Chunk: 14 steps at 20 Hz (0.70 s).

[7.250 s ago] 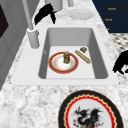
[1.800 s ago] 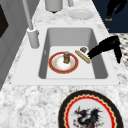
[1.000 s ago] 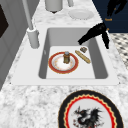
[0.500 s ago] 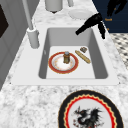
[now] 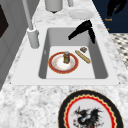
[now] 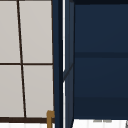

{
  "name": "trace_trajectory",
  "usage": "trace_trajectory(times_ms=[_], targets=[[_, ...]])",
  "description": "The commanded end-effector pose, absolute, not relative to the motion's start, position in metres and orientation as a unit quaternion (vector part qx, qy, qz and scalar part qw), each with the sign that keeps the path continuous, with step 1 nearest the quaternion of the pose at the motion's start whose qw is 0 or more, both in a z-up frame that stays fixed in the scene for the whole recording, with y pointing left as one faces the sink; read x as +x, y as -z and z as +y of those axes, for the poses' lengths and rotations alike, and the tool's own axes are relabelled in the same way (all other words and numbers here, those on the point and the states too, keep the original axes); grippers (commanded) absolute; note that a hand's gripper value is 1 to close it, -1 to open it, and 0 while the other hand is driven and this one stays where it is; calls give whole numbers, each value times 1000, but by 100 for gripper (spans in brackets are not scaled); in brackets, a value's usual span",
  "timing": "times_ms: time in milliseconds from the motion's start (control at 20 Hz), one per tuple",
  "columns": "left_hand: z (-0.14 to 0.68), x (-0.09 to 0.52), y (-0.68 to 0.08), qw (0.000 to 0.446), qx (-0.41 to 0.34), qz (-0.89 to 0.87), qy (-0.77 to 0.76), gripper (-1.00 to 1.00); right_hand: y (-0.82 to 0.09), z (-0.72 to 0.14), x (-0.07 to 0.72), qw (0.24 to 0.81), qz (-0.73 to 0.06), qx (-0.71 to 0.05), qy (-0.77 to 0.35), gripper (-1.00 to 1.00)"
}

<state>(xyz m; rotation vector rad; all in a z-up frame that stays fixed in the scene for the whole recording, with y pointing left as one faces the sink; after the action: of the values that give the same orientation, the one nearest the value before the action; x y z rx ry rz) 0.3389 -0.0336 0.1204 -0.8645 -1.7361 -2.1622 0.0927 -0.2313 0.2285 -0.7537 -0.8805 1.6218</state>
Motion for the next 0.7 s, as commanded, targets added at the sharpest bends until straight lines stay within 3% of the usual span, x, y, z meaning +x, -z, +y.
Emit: trace_trajectory(times_ms=[0,650], targets=[[-27,352,-95,113,-298,-618,718,-100,-229,-231,93,543,-371,-318,-683,0],[-28,372,-54,118,-299,-605,728,-100,-229,-231,93,543,-371,-318,-683,0]])
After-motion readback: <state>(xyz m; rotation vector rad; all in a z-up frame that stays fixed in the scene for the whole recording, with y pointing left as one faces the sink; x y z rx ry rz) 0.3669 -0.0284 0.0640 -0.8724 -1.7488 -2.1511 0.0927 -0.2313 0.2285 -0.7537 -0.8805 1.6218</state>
